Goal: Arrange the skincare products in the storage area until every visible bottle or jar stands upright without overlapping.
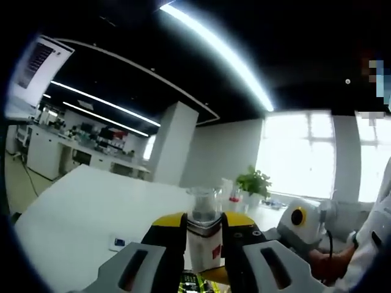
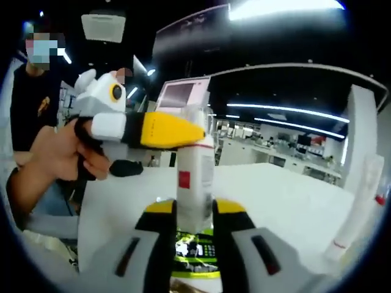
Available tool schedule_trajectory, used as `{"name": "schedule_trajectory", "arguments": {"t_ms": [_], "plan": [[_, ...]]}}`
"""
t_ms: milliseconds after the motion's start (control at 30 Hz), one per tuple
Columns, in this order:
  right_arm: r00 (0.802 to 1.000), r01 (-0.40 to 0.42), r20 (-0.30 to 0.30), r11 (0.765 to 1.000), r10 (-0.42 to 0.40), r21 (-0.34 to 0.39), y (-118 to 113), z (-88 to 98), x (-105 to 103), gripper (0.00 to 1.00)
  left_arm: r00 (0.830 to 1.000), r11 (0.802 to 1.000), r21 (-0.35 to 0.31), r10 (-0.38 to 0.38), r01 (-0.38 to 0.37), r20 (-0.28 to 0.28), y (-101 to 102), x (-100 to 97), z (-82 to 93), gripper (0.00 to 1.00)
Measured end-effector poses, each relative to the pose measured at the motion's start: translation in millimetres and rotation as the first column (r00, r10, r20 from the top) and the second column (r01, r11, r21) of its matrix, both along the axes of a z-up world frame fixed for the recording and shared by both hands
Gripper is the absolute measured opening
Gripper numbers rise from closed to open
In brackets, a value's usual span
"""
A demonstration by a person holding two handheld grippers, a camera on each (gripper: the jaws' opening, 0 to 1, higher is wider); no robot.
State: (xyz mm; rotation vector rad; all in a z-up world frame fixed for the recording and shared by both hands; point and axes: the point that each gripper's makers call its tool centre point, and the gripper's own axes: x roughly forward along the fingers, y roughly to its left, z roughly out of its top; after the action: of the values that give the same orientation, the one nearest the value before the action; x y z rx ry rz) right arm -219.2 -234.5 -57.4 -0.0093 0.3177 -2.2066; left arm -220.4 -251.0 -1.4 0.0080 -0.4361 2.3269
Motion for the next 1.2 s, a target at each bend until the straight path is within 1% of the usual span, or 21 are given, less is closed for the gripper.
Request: {"name": "schedule_trajectory", "arguments": {"t_ms": [133, 300, 433, 600, 700, 833, 1000, 1100, 1200], "plan": [[1.000, -0.025, 0.016, 1.000, 0.026, -0.010, -3, -1.1, 5, 0.21, 0.999, 1.000, -0.002, -0.029, 0.029, -0.014, 3, 3.4, 0.9, 0.22], [0.997, -0.059, 0.042, 0.998, 0.060, -0.032, -3, -0.5, 8, 0.21, 0.998, 0.998, 0.007, -0.063, 0.063, -0.019, 6, 7.0, 1.5, 0.22], [0.992, -0.101, 0.073, 0.994, 0.104, -0.042, -5, -1.7, 15, 0.22, 0.995, 0.995, 0.011, -0.101, 0.102, -0.025, 10, 11.1, 1.5, 0.22], [0.988, -0.113, 0.103, 0.992, 0.118, -0.053, -2, -3.0, 17, 0.22, 0.992, 0.993, 0.015, -0.119, 0.120, -0.031, 14, 12.2, 0.1, 0.21], [0.989, -0.110, 0.093, 0.993, 0.113, -0.033, 1, -3.9, 17, 0.22, 0.992, 0.992, 0.027, -0.126, 0.126, -0.027, 17, 11.0, -0.8, 0.21], [0.991, -0.108, 0.075, 0.994, 0.109, -0.024, 7, -1.2, 17, 0.23, 0.991, 0.991, 0.040, -0.127, 0.128, -0.038, 21, 10.9, 1.3, 0.20], [0.994, -0.097, 0.051, 0.995, 0.097, -0.001, 17, -1.0, 17, 0.23, 0.991, 0.991, 0.040, -0.128, 0.129, -0.040, 30, 10.0, 0.4, 0.20], [0.996, -0.088, 0.035, 0.996, 0.088, 0.017, 25, -1.3, 18, 0.25, 0.992, 0.992, 0.029, -0.122, 0.123, -0.036, 35, 7.3, -2.8, 0.20], [0.996, -0.088, 0.035, 0.996, 0.088, 0.023, 34, -2.7, 18, 0.26, 0.992, 0.992, 0.019, -0.124, 0.125, -0.034, 40, 5.1, -4.0, 0.20]]}}
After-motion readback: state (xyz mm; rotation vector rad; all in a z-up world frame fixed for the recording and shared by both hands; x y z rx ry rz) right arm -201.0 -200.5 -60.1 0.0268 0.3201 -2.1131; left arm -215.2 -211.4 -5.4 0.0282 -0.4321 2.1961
